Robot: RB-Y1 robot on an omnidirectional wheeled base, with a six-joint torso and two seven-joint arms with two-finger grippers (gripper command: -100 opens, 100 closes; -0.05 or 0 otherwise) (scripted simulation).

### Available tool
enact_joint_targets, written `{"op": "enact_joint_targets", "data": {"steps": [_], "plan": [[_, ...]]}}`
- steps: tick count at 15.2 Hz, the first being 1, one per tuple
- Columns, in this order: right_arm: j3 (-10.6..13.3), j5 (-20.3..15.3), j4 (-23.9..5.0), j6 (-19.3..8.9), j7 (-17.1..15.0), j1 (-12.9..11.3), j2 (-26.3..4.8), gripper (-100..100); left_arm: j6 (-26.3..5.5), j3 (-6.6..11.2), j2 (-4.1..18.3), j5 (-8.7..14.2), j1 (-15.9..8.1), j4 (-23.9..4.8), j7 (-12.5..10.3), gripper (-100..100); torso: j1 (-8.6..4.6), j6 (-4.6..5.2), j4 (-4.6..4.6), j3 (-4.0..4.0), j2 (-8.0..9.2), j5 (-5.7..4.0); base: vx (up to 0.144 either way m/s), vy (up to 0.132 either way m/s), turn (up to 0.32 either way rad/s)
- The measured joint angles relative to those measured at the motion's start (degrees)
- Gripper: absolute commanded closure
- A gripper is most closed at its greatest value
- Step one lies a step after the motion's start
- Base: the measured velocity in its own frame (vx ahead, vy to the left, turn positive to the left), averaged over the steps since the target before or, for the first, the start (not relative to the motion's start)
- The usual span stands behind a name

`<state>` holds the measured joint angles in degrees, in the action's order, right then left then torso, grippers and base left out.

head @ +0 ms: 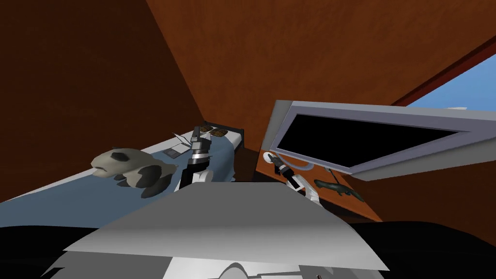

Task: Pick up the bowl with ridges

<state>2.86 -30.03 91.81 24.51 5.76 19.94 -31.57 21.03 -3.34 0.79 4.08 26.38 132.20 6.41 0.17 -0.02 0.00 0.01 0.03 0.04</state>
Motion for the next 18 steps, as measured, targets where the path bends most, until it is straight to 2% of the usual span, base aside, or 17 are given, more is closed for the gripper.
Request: {"op": "enact_joint_targets", "data": {"steps": [3,13,18], "plan": [[0.57,-2.49,-2.13,-0.65,0.07,-0.55,-1.23,-100,0.00,0.00,0.00,0.00,0.01,0.00,0.00,0,-0.03,0.02,0.00,-0.01,-0.02,0.00,0.005,0.039,0.084],[2.28,-12.54,-13.38,-0.51,2.28,-2.61,-5.59,-100,0.00,0.00,0.00,0.00,0.00,0.00,0.00,0,-0.07,-0.01,0.01,0.01,0.01,-0.02,0.005,0.043,0.134],[3.38,-17.59,-17.31,-1.38,2.70,-3.01,-7.94,-100,0.00,0.00,0.00,0.00,0.01,0.00,0.00,0,0.00,0.03,-0.01,-0.02,-0.04,0.01,0.017,0.046,0.083]]}}
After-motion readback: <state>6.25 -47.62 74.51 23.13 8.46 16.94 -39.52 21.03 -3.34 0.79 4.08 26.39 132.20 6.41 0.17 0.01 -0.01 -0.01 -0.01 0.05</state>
